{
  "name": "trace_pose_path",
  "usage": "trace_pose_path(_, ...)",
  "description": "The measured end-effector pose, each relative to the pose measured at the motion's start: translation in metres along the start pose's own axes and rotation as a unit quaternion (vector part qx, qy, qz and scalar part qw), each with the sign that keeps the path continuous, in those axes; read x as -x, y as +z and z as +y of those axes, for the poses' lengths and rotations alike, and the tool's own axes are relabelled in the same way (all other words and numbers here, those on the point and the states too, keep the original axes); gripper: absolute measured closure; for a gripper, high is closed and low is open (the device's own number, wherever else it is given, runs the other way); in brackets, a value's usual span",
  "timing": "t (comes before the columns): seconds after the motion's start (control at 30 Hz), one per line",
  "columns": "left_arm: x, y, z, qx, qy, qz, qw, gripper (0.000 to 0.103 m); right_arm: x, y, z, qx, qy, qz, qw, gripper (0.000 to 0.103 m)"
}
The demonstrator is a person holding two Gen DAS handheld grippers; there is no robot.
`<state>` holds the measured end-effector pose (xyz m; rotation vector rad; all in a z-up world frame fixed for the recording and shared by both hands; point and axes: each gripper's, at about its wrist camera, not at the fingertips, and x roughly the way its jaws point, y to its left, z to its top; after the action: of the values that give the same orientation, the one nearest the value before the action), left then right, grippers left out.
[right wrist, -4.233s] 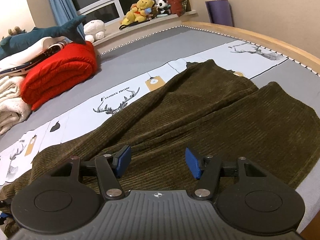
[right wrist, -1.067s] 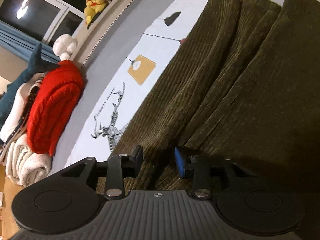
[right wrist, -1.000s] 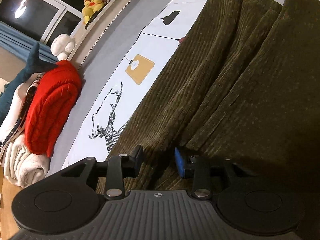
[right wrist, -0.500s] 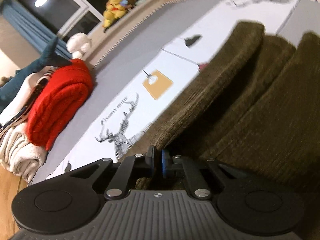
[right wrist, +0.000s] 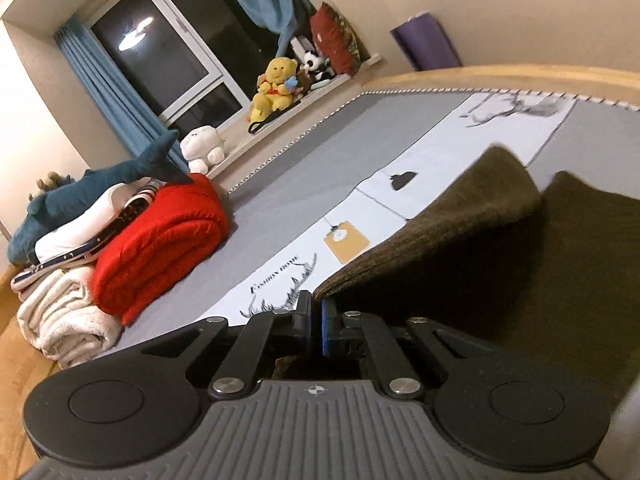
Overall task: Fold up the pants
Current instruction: 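Lay the folded pants flat and open both tools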
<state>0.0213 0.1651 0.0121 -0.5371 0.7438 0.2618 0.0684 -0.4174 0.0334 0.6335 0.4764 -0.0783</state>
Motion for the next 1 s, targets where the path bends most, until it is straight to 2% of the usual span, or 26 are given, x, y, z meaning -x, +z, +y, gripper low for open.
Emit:
trace_pose_path(0.1,0.003,-0.003,0.009,0.0,0.016,0.033,0.9993,0.094,0.013,-0.015,-0.001,0.002,-0.035,0.029,0.999,0.099)
trace_pose_path(0.2,-0.009,-0.009,0.018,0.009,0.045,0.101,0.9938,0.091,0.005,-0.031,-0.005,0.016,-0.096,0.097,0.991,0.099)
trace_pose_path(0.23,-0.013,-0.012,0.021,0.016,0.058,0.12,0.9909,0.083,-0.004,-0.039,-0.009,0.016,-0.124,0.13,0.984,0.099)
trace_pose_path(0.3,-0.016,-0.013,0.024,0.025,0.086,0.128,0.9877,0.066,-0.021,-0.051,-0.019,0.003,-0.164,0.184,0.969,0.099)
trace_pose_path(0.37,-0.011,-0.01,0.025,0.023,0.116,0.103,0.9877,0.04,-0.03,-0.057,-0.025,-0.002,-0.179,0.198,0.964,0.099)
trace_pose_path(0.43,-0.005,-0.008,0.024,0.019,0.138,0.073,0.9875,0.025,-0.032,-0.057,-0.029,-0.017,-0.167,0.193,0.967,0.098)
trace_pose_path(0.47,-0.002,-0.007,0.022,0.016,0.149,0.059,0.9869,0.022,-0.032,-0.056,-0.032,-0.029,-0.164,0.191,0.967,0.097)
trace_pose_path(0.57,0.004,-0.005,0.018,0.011,0.173,0.02,0.9847,0.022,-0.031,-0.053,-0.042,-0.071,-0.158,0.183,0.968,0.095)
trace_pose_path(0.7,0.011,0.0,0.003,-0.016,0.188,-0.04,0.9813,0.022,-0.03,-0.051,-0.053,-0.109,-0.173,0.163,0.965,0.085)
trace_pose_path(0.87,0.005,-0.003,-0.033,-0.099,0.163,-0.074,0.9788,0.022,-0.034,-0.051,-0.072,-0.141,-0.188,0.151,0.96,0.083)
trace_pose_path(1.0,-0.007,-0.014,-0.057,-0.161,0.129,-0.069,0.976,0.022,-0.039,-0.051,-0.082,-0.148,-0.203,0.143,0.957,0.082)
